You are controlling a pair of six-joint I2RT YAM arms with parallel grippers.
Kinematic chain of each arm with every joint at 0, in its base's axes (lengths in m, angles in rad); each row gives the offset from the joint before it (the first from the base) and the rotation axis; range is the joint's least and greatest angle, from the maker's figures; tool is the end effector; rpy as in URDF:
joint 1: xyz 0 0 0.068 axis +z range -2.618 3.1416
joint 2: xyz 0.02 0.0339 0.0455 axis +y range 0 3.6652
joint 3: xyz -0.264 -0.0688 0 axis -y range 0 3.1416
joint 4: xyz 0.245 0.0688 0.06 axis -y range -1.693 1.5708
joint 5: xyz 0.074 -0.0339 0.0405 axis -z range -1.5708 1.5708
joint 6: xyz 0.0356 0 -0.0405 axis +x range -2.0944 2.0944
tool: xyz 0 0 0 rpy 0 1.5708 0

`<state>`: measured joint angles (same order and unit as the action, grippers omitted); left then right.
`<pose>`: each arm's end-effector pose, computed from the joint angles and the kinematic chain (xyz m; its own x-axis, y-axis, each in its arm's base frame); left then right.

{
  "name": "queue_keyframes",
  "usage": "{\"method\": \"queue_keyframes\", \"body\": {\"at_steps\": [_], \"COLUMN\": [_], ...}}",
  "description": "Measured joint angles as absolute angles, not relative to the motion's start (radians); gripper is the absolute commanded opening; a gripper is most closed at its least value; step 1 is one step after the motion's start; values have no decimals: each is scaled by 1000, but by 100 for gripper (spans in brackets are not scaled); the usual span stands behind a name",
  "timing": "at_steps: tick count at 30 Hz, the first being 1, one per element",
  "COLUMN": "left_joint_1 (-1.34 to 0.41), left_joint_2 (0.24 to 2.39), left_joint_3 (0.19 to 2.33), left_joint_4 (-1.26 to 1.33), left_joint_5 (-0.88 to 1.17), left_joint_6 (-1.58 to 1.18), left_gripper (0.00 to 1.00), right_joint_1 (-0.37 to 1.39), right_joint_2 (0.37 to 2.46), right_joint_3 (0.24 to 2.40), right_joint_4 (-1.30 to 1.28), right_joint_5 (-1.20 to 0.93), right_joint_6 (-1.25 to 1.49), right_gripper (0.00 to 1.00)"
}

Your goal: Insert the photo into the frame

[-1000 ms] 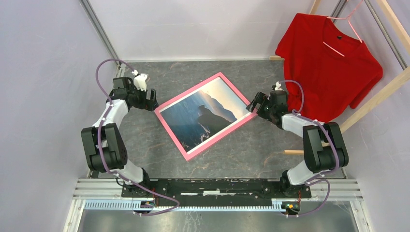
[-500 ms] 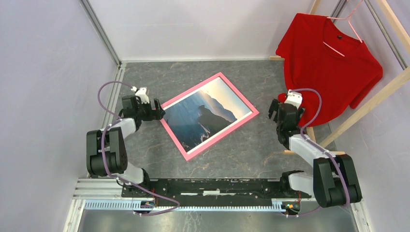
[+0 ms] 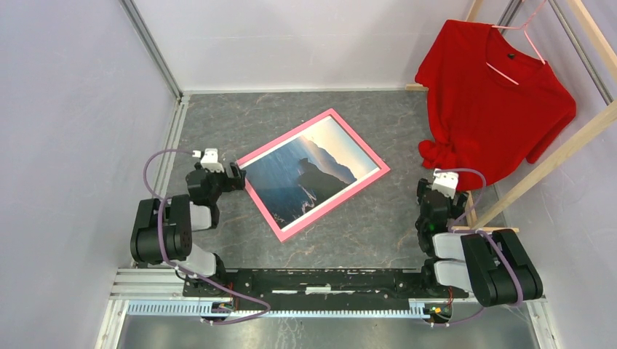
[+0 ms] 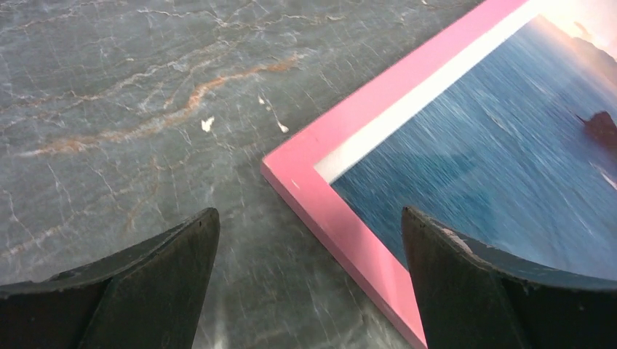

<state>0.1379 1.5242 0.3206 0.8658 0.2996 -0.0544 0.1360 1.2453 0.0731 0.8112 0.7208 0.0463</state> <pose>0.2526 0.0244 0.1343 -0.3356 -0.0990 -0.9368 0.1264 0.9807 -0.1490 0.1817 0.0012 0.1255 -0.3260 -0.0095 -0.9453 0.5255 0.8294 -0.1896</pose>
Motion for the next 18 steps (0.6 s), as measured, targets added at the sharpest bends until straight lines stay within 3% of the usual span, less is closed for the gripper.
{"method": "queue_keyframes", "body": {"at_steps": [6, 13, 18], "left_joint_1": [67, 17, 17], "left_joint_2": [1530, 1530, 1530], "left_joint_3": [121, 168, 183], "left_joint_4": [1193, 1211, 1214], "left_joint_5": [276, 205, 182], "left_joint_6": [-31, -13, -13], "left_gripper": [100, 100, 100], "right_joint_1": [135, 135, 135], "right_joint_2": [1273, 1341, 1372], "right_joint_3": [10, 11, 10], "right_joint_4": [1085, 1372, 1371], "right_joint_5": [690, 553, 481], "right_joint_6": [-10, -88, -120], "right_gripper": [98, 98, 98]}}
